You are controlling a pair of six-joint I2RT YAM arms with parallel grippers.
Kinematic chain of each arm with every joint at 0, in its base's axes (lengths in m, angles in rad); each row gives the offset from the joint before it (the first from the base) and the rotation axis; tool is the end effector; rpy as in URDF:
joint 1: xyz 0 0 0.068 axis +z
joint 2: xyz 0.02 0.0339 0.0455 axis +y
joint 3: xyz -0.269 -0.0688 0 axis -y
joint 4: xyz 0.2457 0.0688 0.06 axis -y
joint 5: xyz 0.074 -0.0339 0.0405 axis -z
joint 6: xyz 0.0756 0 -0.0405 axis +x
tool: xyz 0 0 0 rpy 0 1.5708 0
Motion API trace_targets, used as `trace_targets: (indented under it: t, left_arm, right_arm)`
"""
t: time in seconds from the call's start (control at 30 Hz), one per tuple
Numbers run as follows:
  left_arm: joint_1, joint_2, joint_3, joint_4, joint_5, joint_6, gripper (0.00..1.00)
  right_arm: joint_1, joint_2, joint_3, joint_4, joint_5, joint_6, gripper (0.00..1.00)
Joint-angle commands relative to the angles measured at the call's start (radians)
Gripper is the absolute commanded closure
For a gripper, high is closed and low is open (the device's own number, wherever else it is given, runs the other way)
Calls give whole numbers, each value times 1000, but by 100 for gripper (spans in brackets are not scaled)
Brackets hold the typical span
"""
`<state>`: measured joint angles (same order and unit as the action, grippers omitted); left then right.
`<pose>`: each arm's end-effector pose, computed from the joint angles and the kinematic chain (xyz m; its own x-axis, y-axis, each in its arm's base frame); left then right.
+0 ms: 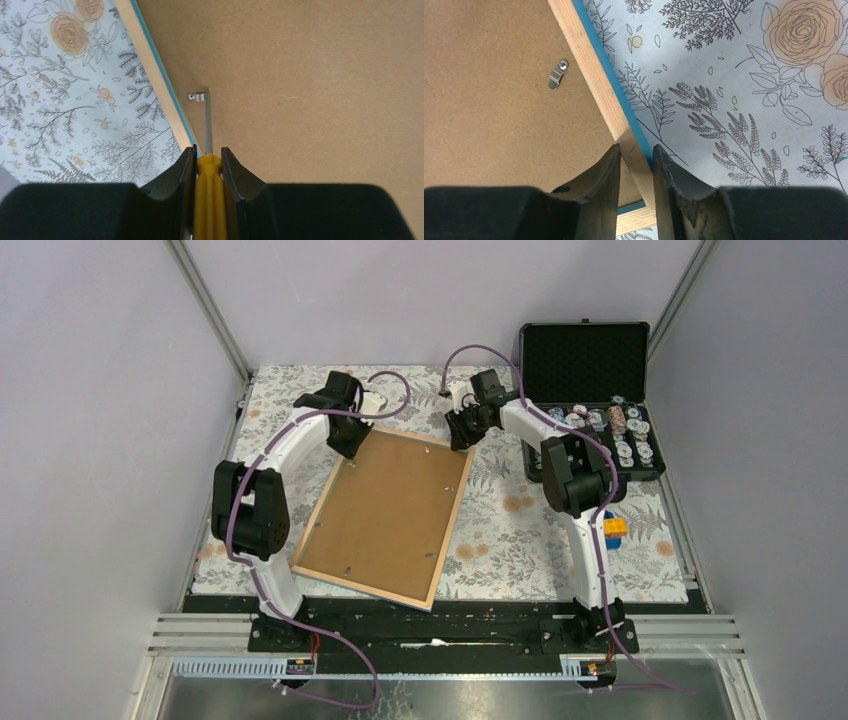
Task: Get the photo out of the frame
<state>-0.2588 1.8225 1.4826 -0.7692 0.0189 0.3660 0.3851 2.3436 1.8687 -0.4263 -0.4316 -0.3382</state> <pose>0.3914 -0.1051 0.2148 -0.7137 0.5591 -0.4220 0.5563 0.8185 0.1436 0.4907 0.2330 0.1352 -0.4924 -0.5248 -0.6943 -0.7900 0.6044 0.1035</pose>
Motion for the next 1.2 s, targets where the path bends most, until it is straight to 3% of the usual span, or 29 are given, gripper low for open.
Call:
trace_targets:
  t: [0.0,0.4,0.53,0.6,0.7,0.8,0.97,1.17]
  left_arm:
    - [14,-46,53,-56,112,-31,100]
    - [98,-150,-2,-167,136,104,100]
    - [118,-191,-54,-197,153,156,100]
    - [126,-196,-63,-220,153,175,100]
    - [140,-200,-73,-229,145,191,100]
    - [145,-202,-76,-225,117,205,100]
    - [145,-193,-58,-198,128,189,100]
    - [144,-145,-14,-160,119,157,100]
  right_arm:
    - [-5,30,31,-57,105,28,100]
    - [-78,111,210,-57,182,46,100]
    - [-81,138,298,-57,180,20,93]
    - [-80,154,345,-57,186,14,84]
    - [-80,156,392,-57,189,12,52]
    - [-80,125,388,-56,180,23,35]
    - [-78,11,296,-57,134,74,26]
    - [-75,-150,92,-57,45,174,26]
